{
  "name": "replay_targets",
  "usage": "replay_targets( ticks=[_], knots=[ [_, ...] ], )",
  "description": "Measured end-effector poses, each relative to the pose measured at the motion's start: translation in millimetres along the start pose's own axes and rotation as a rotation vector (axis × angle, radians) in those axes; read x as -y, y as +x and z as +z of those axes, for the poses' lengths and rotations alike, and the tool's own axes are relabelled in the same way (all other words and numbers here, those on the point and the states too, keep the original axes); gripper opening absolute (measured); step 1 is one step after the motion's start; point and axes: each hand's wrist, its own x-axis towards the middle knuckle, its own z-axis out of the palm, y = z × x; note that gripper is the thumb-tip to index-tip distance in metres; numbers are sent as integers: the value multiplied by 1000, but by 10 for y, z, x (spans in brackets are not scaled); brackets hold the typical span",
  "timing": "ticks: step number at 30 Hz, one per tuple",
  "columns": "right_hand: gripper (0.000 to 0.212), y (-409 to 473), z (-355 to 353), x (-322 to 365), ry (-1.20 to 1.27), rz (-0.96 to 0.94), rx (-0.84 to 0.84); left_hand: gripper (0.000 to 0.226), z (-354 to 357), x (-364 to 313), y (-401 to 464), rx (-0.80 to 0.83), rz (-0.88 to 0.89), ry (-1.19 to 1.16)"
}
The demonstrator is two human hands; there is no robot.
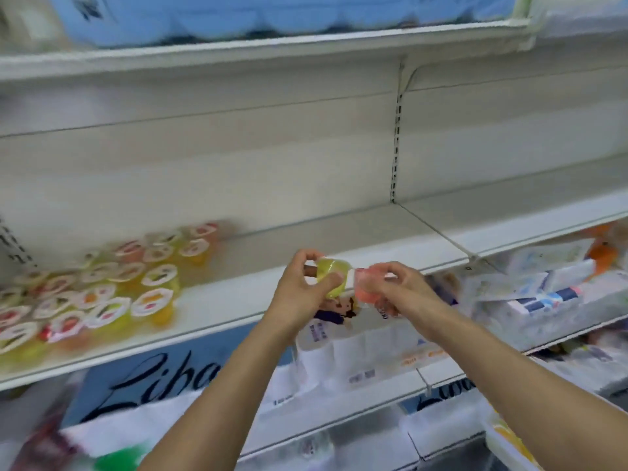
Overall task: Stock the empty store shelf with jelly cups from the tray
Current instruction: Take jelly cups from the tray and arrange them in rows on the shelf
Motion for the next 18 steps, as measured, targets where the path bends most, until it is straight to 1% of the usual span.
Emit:
replay_targets(
  ticks=[2,4,8,10,13,18],
  knots=[
    [34,139,480,164,-5,-9,27,31,-479,20,64,-91,45,37],
    [41,284,917,254,-3,-52,65,30,-903,53,114,-163,63,71],
    [60,504,1642,377,-134,-146,143,35,-1581,76,178,-279,124,106],
    [66,595,1972,443,-233,-188,142,40,-1866,75,191,-337,150,141],
    [67,726,2366,490,-383,-254,138,38,-2223,91,195,-388,165,200],
    [54,899,2692,512,-534,-246,123,31,-2615,156,194,-449,184,272]
  ],
)
